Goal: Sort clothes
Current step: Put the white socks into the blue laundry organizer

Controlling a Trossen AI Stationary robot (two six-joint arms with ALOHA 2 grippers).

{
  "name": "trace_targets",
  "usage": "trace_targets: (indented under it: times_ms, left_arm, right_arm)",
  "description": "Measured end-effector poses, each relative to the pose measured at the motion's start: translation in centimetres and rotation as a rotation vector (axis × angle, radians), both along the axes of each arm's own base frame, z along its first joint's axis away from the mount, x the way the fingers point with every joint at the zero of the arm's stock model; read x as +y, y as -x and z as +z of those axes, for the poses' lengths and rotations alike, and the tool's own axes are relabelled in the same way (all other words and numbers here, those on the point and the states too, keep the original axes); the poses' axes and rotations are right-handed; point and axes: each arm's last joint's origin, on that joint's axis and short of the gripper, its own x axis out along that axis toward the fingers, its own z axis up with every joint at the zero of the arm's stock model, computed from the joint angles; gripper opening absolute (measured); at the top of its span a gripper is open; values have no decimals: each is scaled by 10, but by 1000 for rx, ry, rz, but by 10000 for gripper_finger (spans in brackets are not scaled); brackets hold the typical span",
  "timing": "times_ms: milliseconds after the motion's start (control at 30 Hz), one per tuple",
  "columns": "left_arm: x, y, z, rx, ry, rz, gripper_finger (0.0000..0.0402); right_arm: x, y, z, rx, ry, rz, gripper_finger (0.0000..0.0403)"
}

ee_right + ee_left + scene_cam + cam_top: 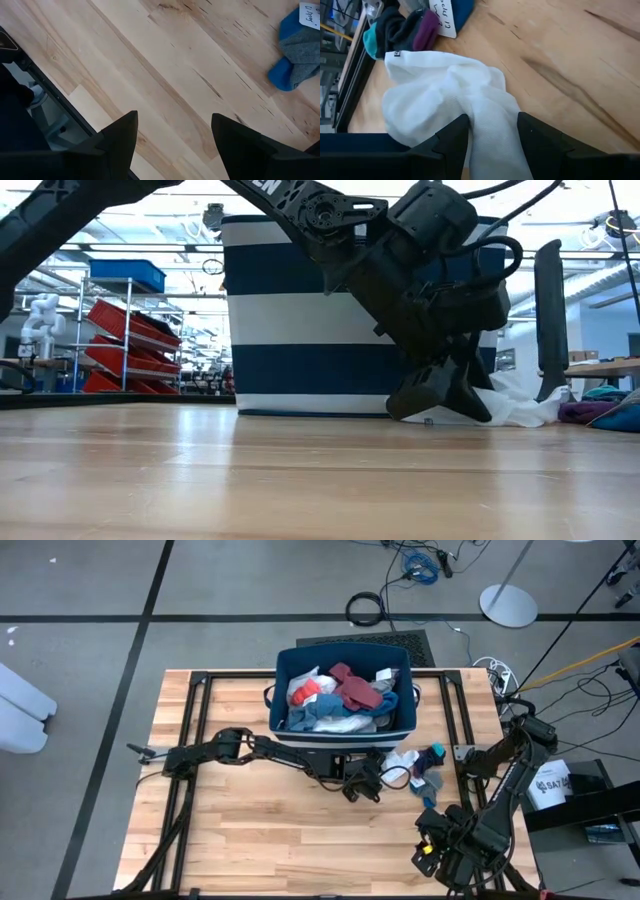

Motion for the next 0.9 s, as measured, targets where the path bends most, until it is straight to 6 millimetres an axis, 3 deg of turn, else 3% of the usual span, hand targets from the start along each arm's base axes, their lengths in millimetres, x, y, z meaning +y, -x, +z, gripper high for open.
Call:
trace_targets:
  times_ms: [433,567,733,900]
  left_arm:
    - [-7,1,-1,13,4,-13,180]
    - [-14,4,-3,41,75,39,180]
    - [-25,10,4,160,192,57,180]
    - [-45,25,15,346,180,41,180]
  right_arm:
    - [0,0,0,0,1,0,240]
    - [0,0,0,0,0,1,240]
    - [0,0,0,1,4,8,240]
    - [0,0,0,1,3,11,240]
